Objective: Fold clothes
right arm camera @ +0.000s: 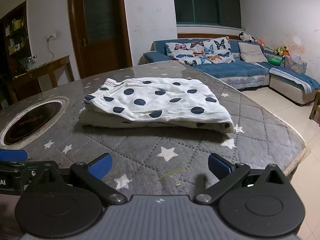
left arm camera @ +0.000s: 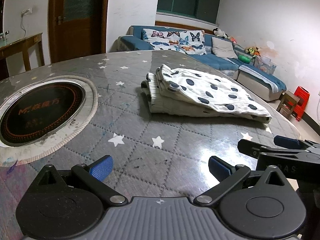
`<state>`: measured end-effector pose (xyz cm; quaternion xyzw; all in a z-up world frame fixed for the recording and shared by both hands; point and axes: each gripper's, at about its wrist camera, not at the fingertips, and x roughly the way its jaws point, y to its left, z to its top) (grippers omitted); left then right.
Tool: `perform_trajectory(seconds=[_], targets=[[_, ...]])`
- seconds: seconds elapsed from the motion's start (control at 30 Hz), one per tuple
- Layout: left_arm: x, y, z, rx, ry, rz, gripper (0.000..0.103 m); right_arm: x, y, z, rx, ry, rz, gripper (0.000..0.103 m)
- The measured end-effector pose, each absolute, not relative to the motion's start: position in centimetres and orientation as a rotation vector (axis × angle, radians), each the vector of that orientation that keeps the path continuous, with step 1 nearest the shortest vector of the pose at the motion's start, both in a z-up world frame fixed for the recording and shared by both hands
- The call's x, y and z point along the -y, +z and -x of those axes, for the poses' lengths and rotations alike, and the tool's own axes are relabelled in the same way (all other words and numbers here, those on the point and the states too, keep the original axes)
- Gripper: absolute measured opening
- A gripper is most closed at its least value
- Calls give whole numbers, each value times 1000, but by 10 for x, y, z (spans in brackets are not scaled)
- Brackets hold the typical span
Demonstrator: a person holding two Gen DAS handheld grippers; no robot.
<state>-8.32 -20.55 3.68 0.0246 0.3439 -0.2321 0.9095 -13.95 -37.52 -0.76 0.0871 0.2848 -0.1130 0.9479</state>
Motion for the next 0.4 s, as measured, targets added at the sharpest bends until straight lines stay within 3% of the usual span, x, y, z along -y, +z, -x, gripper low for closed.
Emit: perform_trajectory(seconds=[0.4], targets=[[207, 38, 88, -698, -479, -56, 103, 374, -10, 141, -582, -220, -180, 103]])
